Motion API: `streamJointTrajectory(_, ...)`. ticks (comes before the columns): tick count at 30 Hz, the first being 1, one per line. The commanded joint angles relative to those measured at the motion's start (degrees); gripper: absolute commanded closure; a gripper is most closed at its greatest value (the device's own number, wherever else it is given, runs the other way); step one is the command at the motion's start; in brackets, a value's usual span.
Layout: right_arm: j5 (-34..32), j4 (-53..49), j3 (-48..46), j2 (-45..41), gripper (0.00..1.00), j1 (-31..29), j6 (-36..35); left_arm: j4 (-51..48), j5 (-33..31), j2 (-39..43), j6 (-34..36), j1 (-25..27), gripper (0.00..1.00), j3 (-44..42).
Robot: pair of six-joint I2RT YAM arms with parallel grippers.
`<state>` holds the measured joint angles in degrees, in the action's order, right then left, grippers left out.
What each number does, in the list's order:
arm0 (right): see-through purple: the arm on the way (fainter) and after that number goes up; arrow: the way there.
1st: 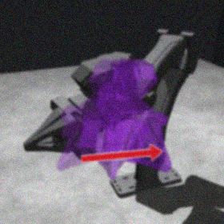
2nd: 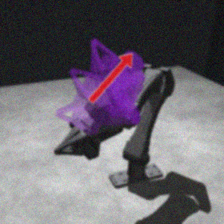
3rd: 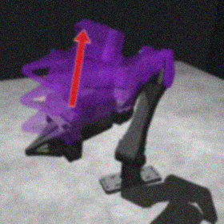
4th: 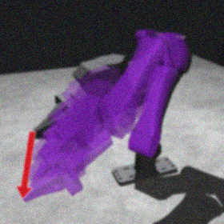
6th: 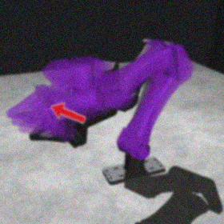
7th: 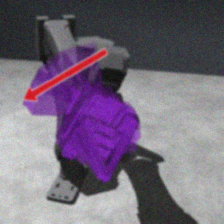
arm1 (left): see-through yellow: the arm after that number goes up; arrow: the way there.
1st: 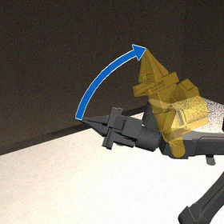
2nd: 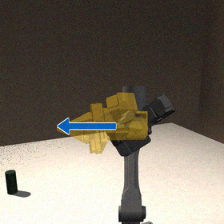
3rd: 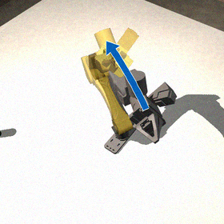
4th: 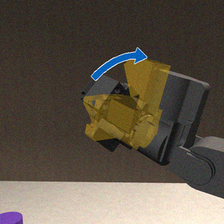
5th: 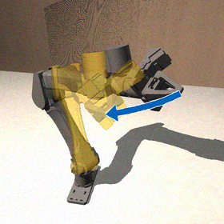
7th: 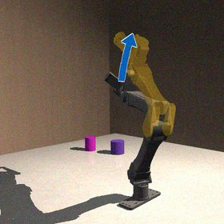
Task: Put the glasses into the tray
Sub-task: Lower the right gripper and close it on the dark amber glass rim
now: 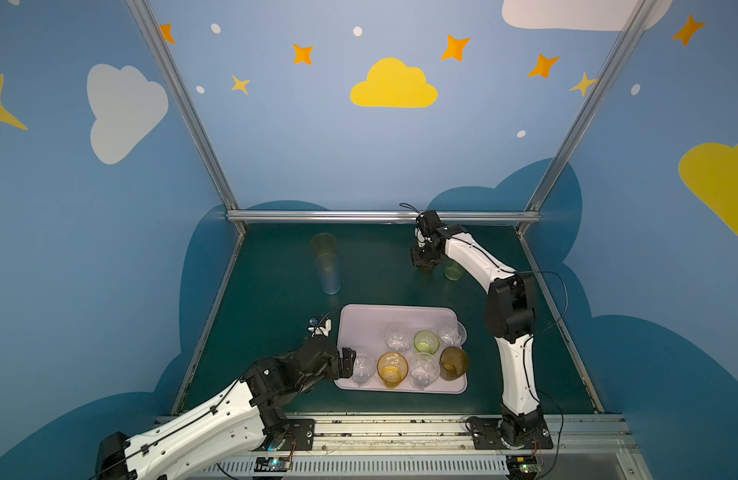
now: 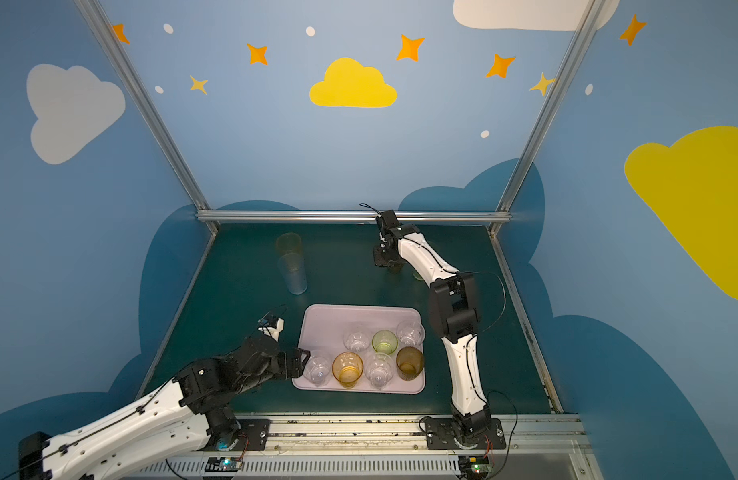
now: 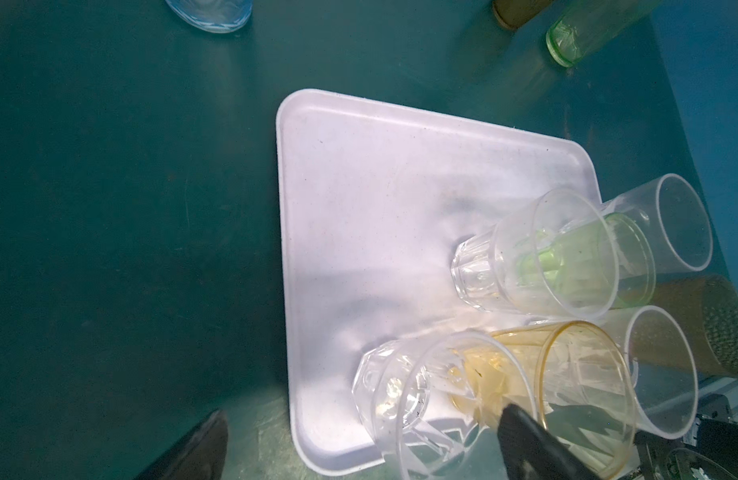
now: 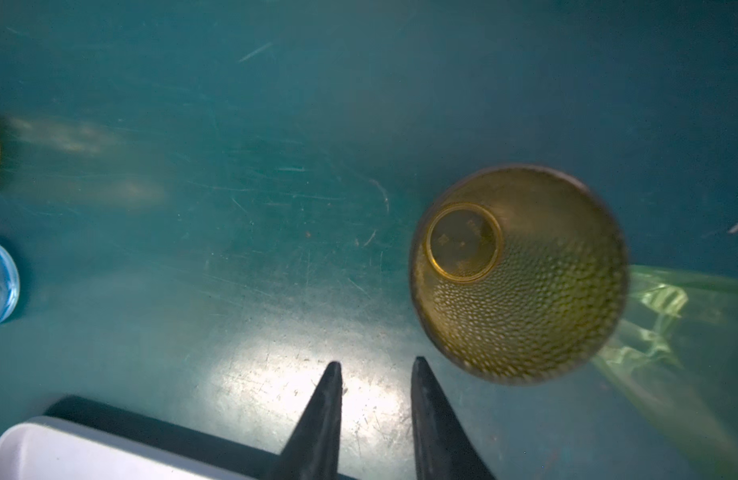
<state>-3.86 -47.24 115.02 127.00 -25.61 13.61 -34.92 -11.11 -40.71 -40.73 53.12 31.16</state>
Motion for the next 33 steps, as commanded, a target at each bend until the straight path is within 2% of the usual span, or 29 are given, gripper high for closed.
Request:
streamJointTrajectory(1,-3.5,-2.2,3.3,1.5,0.70,-0.1,-1.4,0.1,-1.0,-0.5,1.1,-0.4,0.00,1.4)
streamJointTrajectory(7,-6.9,-2.7,4.6,3.5,0.68,-0.2,-3.4,0.1,-0.9,-1.0,1.1,-0.7,0.00,1.1)
streamJointTrajectory(23,-6.8,-4.8,10.6,9.3,0.66,-0.1,-6.0,-0.1,-0.3,-1.6,0.8,-1.4,0.00,0.9)
streamJointTrajectory(33,-6.8,-5.2,10.3,9.7,0.75,-0.2,-6.1,0.1,-0.1,-2.1,0.5,-1.6,0.00,1.0)
